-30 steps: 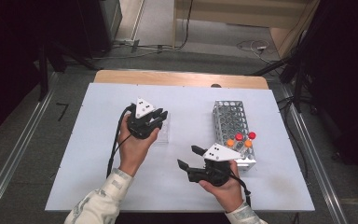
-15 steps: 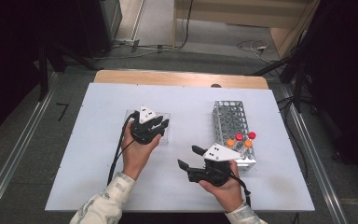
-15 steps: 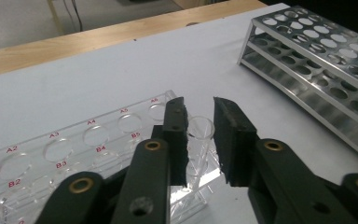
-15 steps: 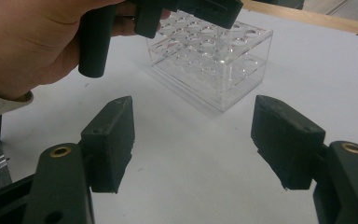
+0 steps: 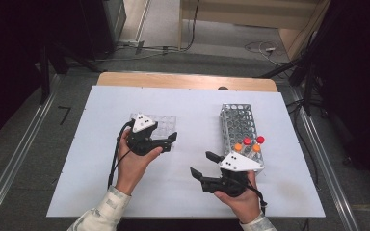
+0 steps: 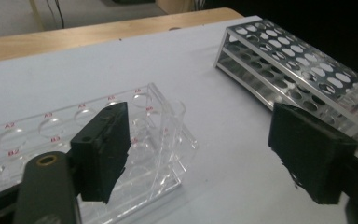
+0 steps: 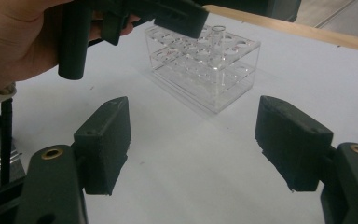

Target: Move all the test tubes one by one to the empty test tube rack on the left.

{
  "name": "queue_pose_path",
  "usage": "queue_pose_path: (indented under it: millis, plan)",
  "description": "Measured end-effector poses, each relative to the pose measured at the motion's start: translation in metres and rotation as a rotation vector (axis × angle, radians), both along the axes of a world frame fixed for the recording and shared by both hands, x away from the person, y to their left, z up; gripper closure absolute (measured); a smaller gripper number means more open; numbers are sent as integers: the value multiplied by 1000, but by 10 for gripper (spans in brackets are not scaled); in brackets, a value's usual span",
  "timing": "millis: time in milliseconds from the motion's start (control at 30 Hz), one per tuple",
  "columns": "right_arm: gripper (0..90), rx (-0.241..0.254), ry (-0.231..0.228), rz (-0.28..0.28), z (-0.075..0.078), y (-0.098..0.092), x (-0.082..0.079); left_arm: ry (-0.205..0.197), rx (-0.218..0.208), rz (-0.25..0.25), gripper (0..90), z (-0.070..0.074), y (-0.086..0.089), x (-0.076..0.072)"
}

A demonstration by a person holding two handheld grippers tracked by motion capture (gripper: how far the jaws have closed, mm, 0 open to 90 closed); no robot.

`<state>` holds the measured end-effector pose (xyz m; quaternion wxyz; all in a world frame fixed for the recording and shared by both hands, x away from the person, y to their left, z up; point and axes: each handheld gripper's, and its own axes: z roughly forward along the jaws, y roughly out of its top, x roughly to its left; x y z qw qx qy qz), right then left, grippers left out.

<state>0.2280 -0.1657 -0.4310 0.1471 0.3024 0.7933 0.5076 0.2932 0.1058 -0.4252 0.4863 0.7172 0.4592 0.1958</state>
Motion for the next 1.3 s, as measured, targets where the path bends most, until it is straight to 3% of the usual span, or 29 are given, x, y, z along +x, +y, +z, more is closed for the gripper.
queue_pose_path:
  millis: [100, 333, 567, 767, 967, 1000, 1300]
  plan:
    - [248, 3, -6, -6, 2, -6, -4, -4, -20, 7, 173, 1, 6, -6]
    - [248, 24, -27, -50, 8, -44, -24, -27, -43, 28, 170, 8, 20, -15]
    - [248, 22, -50, -100, 10, -64, -33, -19, -40, 22, 155, 7, 20, -16]
    - [249, 3, -63, -176, 6, -89, -38, -16, -46, 23, 154, 4, 21, -15]
    - [261, 2, -42, -236, -3, -106, -32, -7, -42, 27, 154, 3, 19, -14]
    - [270, 16, -22, -254, -9, -111, -28, -7, -43, 28, 154, 3, 19, -14]
    - [298, -10, -2, -296, -24, -111, -12, -3, -46, 27, 155, 1, 17, -14]
